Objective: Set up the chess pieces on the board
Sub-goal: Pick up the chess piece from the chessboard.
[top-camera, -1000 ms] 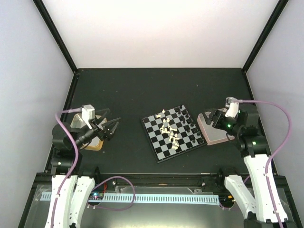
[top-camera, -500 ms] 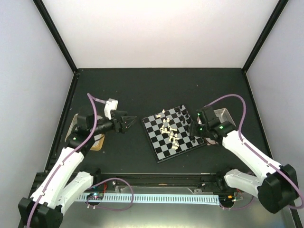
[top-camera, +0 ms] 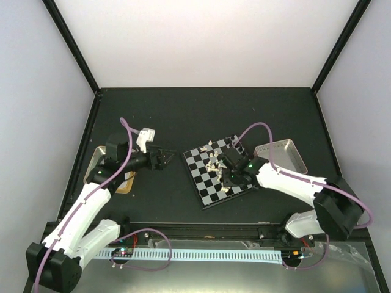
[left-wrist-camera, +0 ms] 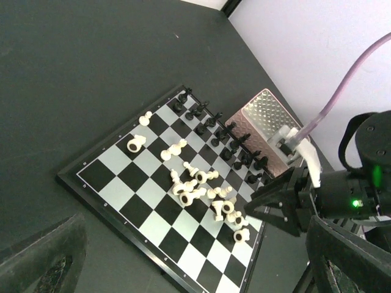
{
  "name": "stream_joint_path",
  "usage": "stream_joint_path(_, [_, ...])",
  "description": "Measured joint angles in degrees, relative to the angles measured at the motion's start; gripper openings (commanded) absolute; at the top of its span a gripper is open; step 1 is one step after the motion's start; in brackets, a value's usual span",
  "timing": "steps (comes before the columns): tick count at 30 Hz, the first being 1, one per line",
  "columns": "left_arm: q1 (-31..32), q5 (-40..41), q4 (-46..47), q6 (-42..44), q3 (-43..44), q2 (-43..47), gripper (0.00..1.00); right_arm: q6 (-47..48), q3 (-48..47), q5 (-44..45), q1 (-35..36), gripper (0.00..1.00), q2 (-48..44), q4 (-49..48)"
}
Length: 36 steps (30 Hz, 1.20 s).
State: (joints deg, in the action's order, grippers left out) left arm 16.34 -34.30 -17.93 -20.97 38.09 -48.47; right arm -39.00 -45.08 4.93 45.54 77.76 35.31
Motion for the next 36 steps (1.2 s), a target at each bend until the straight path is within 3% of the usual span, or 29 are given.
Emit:
stream_joint_path(8, [0.7, -1.8, 0.7, 0.3, -0.1, 0.8, 0.94, -5.6, -0.9, 0.4, 7.3, 0.36, 2.9, -0.7])
stream_joint_path(13, [7.1, -0.8, 0.9, -1.4, -0.4, -1.6, 0.86, -10.1, 0.3, 1.7, 7.8, 0.38, 1.1, -2.0])
stream_joint_path(19, [18.9, 2.0, 2.0, -5.3, -0.4, -10.5, 0.77, -18.3, 6.9, 5.5, 7.8, 0.4, -10.4, -4.6])
stream_joint_path(27, [32.8, 6.3, 6.1, -9.9, 1.0, -24.9, 0.5, -29.6, 17.6, 11.6, 7.2, 0.39, -28.5, -4.8])
stream_joint_path(32, [37.6, 9.6, 6.4, -11.5, 6.2, -35.2, 0.38, -33.0, 20.9, 13.9, 6.9, 0.38, -34.4, -2.7])
stream_joint_path(36, [39.7, 12.0, 6.4, -12.3, 11.0, -41.3, 0.33, -33.7, 21.4, 14.5, 6.8, 0.37, -36.2, -1.9])
